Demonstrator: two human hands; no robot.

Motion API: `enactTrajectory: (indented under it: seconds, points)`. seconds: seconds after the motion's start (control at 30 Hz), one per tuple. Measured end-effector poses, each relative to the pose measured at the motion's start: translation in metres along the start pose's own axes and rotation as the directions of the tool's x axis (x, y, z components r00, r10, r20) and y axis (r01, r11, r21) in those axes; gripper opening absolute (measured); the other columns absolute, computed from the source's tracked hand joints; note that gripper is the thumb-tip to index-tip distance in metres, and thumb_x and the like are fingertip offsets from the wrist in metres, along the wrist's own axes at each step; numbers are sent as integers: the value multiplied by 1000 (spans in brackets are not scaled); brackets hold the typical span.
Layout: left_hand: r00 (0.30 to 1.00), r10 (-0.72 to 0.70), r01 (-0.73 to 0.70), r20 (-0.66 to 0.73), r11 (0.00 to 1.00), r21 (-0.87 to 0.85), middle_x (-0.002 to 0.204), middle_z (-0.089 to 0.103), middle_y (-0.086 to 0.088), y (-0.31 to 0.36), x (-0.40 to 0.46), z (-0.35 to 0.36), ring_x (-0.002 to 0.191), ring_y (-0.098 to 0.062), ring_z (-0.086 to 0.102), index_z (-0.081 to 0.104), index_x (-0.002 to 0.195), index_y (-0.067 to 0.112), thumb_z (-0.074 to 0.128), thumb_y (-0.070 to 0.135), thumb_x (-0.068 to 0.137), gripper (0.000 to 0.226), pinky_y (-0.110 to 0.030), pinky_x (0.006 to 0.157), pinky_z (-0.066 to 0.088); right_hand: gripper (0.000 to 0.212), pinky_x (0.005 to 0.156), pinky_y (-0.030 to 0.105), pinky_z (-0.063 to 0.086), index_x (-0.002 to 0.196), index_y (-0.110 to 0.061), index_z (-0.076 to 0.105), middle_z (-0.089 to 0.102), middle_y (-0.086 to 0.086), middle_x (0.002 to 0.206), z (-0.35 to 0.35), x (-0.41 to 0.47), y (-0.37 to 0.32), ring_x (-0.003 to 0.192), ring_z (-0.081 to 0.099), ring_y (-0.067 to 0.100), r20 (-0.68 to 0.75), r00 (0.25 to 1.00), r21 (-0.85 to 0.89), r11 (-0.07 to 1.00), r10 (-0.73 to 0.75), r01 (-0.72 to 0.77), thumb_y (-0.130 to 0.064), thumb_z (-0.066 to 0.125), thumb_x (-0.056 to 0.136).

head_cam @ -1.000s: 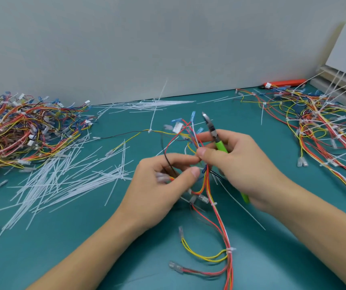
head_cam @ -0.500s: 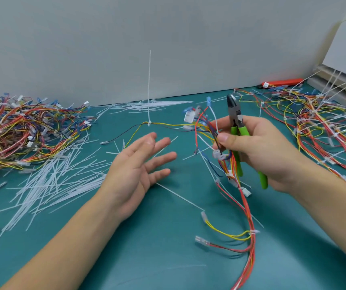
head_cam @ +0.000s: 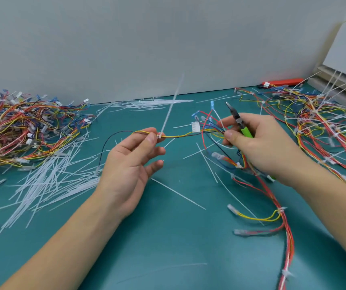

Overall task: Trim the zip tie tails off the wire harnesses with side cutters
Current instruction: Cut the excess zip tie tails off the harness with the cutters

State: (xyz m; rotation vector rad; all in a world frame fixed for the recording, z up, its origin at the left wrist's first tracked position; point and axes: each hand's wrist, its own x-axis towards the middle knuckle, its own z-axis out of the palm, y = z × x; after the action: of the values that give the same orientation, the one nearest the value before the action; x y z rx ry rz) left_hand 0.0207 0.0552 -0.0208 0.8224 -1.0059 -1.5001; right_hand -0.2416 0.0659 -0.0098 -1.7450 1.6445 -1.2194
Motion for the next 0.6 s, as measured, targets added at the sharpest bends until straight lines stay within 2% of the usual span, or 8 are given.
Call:
enactTrajectory:
  seconds: [0.07,0.13,0.23,0.33,0.4,0.47,0.6]
  points:
    - [998,68,-69,14,995,73,102,74,0,-1,-3,3,75,-13,66,80,90,24,75,25,85,7,-24,61,54,5,75,35,52,99,-25,74,71,1,80,1,0,4,79,67,20,-52,993,-258,962,-110,93,-24,69,97]
    - [993,120,-122,23,982,146,98,74,-1,-3,-5,6,71,-14,64,80,90,21,78,23,86,5,-25,59,54,14,80,43,50,100,-17,73,72,4,88,3,0,6,88,64,30,-12,986,-406,901,-169,149,-29,67,97]
    - [992,128,-125,-4,976,180,93,74,-4,-7,-7,8,67,-16,62,80,88,18,79,23,85,5,-26,59,53,23,84,46,50,106,-24,72,70,-2,89,2,-3,2,90,62,27,30,984,-386,906,-176,174,-43,62,98]
    - [996,78,-74,-33,989,128,94,75,-3,-10,-7,9,67,-16,66,80,84,17,75,23,81,9,-26,61,56,29,78,46,53,110,-38,67,67,-11,82,-1,-8,-5,81,61,15,56,973,-348,909,-223,229,-57,53,93]
    - [998,55,-53,-22,993,109,94,76,-4,-12,-7,9,68,-16,68,80,82,16,76,23,79,9,-26,62,57,29,72,44,51,101,-34,68,63,-10,76,3,-12,-8,76,58,11,148,959,-338,899,-241,278,-57,53,93]
    - [999,35,-36,10,995,94,91,76,-7,-14,-9,10,68,-17,68,80,85,15,76,23,79,11,-26,62,57,29,73,45,50,94,-31,68,61,-7,76,13,-17,-11,78,57,13,235,944,-326,897,-230,300,-56,54,95]
    - [999,-2,-1,47,997,79,86,76,-11,-17,-12,14,65,-17,68,79,87,13,78,24,76,15,-25,60,56,23,81,44,48,104,-33,72,61,-9,83,29,-21,-16,84,53,16,257,925,-330,874,-281,357,-50,58,98]
